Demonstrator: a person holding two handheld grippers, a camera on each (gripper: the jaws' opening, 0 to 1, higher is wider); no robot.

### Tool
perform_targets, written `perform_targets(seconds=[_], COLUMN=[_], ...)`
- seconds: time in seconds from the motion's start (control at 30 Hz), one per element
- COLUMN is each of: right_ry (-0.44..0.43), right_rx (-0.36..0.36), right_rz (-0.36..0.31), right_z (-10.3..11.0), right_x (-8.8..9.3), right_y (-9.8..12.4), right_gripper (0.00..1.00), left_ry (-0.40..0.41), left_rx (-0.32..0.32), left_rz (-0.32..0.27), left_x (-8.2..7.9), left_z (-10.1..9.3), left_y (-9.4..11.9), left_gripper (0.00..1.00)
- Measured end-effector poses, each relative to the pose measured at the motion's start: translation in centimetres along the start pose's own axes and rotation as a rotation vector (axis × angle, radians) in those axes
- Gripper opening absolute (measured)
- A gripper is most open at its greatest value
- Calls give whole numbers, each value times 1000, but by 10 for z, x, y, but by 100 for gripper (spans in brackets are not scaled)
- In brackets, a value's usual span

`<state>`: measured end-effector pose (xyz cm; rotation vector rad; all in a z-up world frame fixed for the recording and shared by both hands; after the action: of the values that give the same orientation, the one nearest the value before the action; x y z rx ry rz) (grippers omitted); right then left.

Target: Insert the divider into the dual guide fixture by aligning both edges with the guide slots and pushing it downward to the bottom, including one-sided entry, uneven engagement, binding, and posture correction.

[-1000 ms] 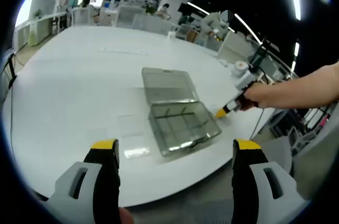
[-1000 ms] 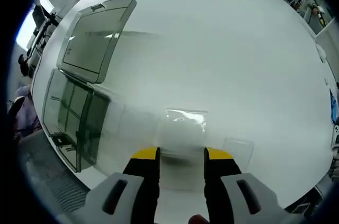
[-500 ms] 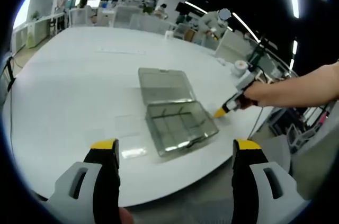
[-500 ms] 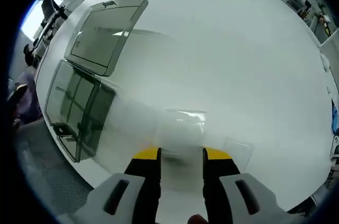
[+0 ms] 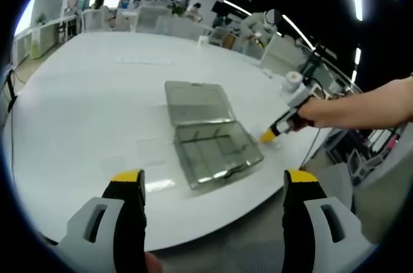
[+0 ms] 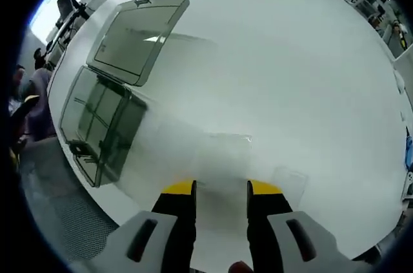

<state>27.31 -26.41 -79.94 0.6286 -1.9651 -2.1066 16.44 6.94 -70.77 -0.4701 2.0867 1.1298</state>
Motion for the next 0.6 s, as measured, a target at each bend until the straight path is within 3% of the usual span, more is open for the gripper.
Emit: perform_targets(seconds=[0.3, 0.6], right_ry=[47, 134], right_rx=[-6, -26], right_rz=[-27, -53], right_z=[-1, 13], right_x=[-3, 0], right_y=[3, 18], right_gripper=[25, 25], left_ry=[1, 8], left_rx=[17, 46], left_rz=[8, 20], left_x=[0, 0], left_z=[-2, -5], left_y=[-3, -8], left_gripper=[85, 84])
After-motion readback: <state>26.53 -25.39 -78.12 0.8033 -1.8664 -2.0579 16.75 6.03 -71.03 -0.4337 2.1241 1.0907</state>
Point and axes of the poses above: the point that each gripper's makers call its tool centre point, and the gripper's own axes: y roughly backward along the fingers, z roughly to its left, x roughly out of its underside, the point moved 7 cm from there along y, roughly backward along the fingers, and after that the axes turned 2 degrees about z, right-handed, at the moved point
